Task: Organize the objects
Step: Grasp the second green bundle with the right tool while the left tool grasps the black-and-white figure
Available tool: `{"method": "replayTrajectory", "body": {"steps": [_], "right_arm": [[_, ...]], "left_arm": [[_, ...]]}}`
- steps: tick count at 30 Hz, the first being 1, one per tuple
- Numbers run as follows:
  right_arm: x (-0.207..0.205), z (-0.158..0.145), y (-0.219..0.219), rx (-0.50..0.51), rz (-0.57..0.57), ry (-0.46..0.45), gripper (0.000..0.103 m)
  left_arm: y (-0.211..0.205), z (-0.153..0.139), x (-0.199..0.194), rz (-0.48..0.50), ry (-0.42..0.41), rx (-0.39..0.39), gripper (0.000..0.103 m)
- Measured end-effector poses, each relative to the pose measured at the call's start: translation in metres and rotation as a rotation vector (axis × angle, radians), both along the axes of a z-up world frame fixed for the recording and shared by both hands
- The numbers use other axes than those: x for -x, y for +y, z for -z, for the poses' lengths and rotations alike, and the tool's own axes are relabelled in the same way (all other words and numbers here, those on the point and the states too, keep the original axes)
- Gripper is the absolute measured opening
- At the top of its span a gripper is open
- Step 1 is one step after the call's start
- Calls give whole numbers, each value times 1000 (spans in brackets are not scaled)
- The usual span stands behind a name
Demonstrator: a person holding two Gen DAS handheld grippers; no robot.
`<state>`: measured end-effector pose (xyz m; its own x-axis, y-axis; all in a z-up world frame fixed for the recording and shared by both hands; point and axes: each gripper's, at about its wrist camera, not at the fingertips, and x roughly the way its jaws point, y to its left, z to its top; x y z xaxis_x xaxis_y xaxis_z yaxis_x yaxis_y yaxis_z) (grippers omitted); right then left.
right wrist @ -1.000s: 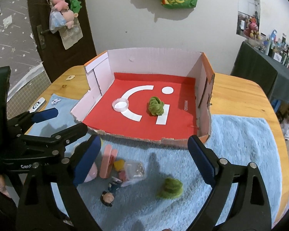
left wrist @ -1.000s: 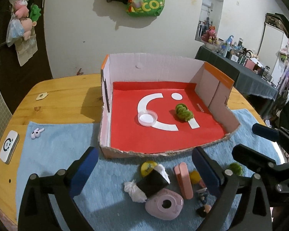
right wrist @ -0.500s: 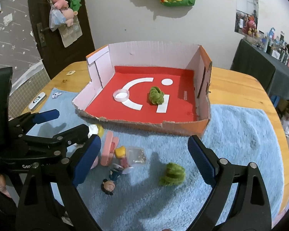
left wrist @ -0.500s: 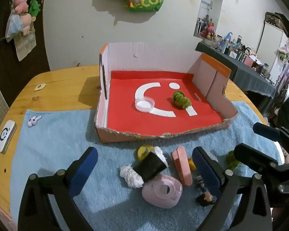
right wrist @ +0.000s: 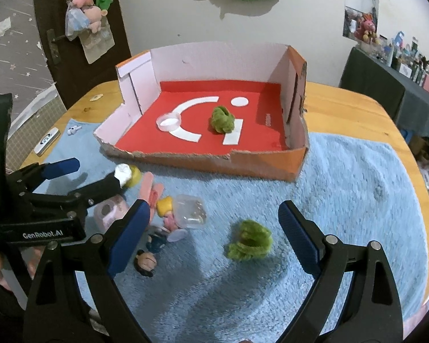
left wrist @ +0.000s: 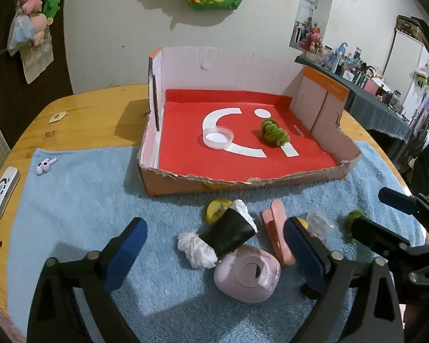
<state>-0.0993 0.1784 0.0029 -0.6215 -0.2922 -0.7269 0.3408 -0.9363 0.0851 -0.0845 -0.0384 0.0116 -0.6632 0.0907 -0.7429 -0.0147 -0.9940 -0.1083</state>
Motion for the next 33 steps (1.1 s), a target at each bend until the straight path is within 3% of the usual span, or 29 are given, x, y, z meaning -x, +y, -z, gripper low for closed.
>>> {"method": "replayTrajectory", "body": {"steps": [4,9,13,23,29,33], "right_arm": [[0,7,3,-1,7,-15,81],[-1,13,9,-3,20,-25,79],[0,17,14,-8,34,-34,67],[-1,31,19,-27,52,-65,52],[-3,38,20,-38,60,-79,35],[-3,39,21,-35,60,-83,32]], "left_arm": [[0,4,1,7,-13,-6,88],[0,9,1,15,-25,-12,83],[0,12,1,21,-35,-23,76],[-3,19,3,22,-52,-35,71],[-3,20,3,30,-50,-51,67],[-3,20,3,30,-50,-53,67]]}}
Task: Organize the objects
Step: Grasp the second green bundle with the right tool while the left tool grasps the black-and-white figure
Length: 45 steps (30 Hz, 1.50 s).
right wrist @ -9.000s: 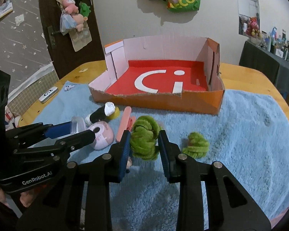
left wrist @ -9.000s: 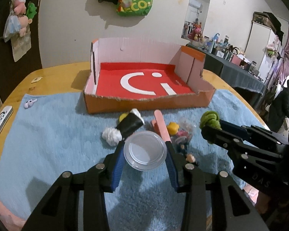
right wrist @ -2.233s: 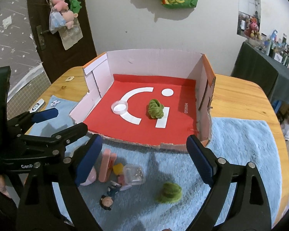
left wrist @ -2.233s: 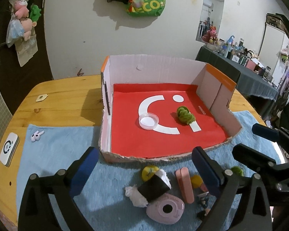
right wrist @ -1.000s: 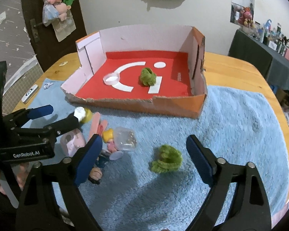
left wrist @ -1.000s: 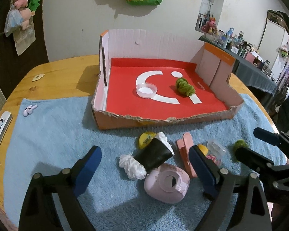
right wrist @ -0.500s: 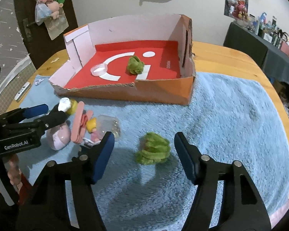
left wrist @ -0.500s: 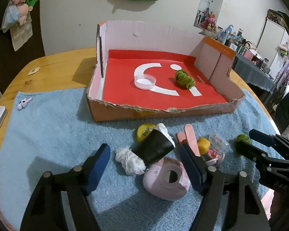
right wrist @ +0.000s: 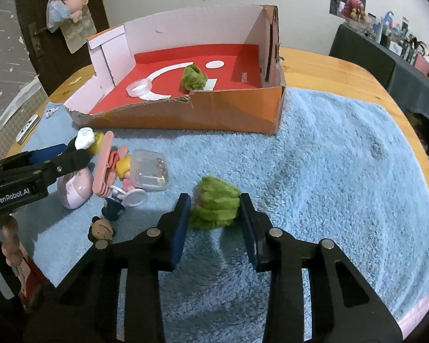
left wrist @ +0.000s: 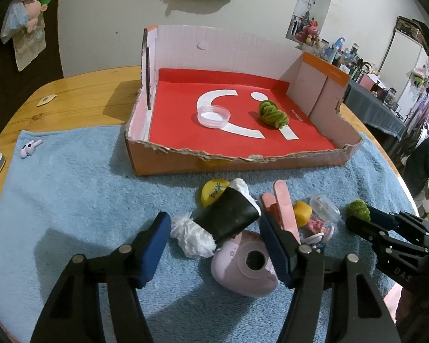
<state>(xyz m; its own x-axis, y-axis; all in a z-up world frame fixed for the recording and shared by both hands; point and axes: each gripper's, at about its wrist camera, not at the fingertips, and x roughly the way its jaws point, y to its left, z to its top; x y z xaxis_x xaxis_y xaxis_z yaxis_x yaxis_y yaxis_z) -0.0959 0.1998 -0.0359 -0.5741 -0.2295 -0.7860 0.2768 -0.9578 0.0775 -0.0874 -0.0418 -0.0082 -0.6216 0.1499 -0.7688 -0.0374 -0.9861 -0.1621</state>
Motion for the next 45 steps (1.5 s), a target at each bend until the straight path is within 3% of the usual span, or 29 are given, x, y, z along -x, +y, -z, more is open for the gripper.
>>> {"method": "replayTrajectory", "body": {"steps": [3,12,45], "right_arm": [[-1,-1,-1,0,-3,2,32],[-2,-6,-8,18,-31,13,31],[4,-47,-39,57,-127,88,31]], "left_arm": [[0,0,0,6,1,-10,61],[0,-3,1,2,11,4,57],[-3,-43,-11,8,93,-19,57]]}}
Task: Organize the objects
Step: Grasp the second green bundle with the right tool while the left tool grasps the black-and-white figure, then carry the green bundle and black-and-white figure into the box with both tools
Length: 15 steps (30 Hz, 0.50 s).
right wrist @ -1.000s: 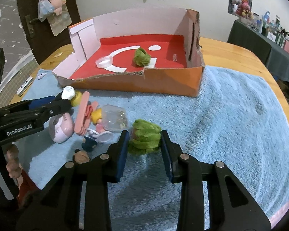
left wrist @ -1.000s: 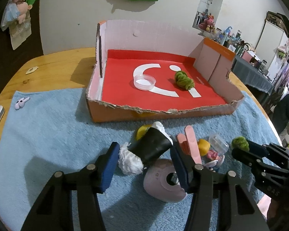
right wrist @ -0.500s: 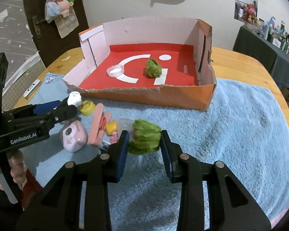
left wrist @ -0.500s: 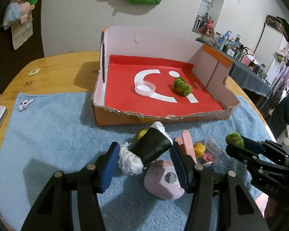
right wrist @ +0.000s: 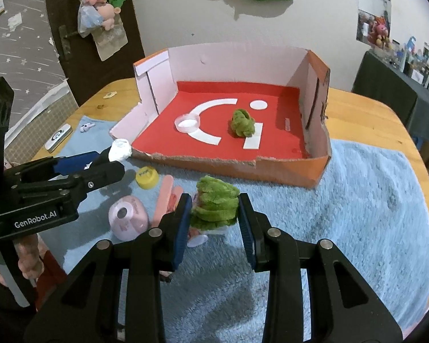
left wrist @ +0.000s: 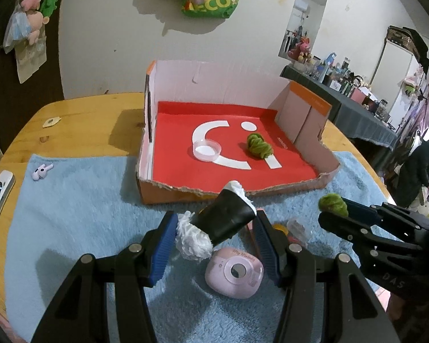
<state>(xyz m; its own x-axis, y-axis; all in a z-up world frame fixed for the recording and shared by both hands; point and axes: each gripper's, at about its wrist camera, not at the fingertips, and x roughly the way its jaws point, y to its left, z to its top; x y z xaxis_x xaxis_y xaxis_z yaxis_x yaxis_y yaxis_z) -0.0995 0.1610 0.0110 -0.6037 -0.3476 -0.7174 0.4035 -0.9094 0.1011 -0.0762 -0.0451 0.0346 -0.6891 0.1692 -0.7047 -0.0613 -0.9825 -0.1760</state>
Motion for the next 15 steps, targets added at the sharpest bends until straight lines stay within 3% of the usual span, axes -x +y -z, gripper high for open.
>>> {"method": "replayTrajectory", "body": {"steps": [15], "right_arm": [[11,-20,-4,12,-16,40,31]], "left_arm": [[1,-12,15,2,17,4,57]]}}
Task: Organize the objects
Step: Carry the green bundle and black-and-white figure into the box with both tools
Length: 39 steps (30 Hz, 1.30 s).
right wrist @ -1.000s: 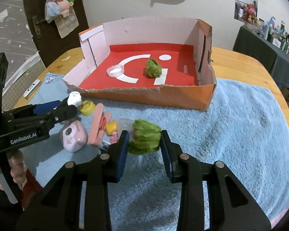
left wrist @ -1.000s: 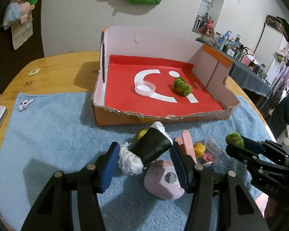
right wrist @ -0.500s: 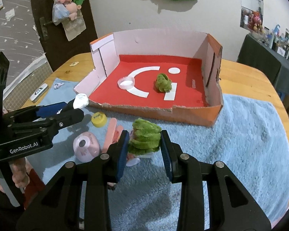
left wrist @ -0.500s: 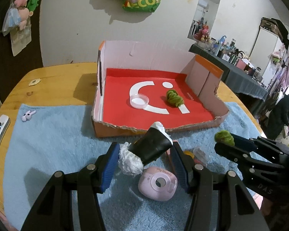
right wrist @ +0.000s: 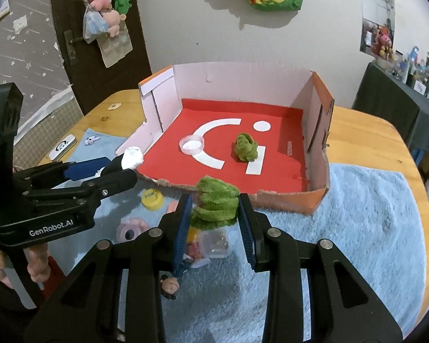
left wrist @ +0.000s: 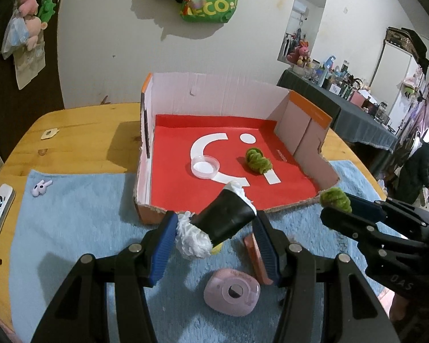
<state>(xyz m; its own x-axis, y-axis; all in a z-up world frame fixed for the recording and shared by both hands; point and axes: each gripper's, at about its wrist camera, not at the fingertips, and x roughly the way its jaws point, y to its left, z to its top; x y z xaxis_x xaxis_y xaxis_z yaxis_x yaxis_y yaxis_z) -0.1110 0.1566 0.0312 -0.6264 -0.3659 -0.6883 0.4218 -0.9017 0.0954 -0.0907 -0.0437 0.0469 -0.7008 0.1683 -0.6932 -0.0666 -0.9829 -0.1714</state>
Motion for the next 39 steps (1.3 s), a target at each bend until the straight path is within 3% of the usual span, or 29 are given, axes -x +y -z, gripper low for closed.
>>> {"method": "replayTrajectory", "body": {"steps": [25,39], "right_arm": [[44,-11,0,2,12,-4,31],[75,12,-6,-19,1,-90,31]], "left_arm": [[5,-4,53,20,-19,10,57],[4,14,80,22,-76,21,57]]}}
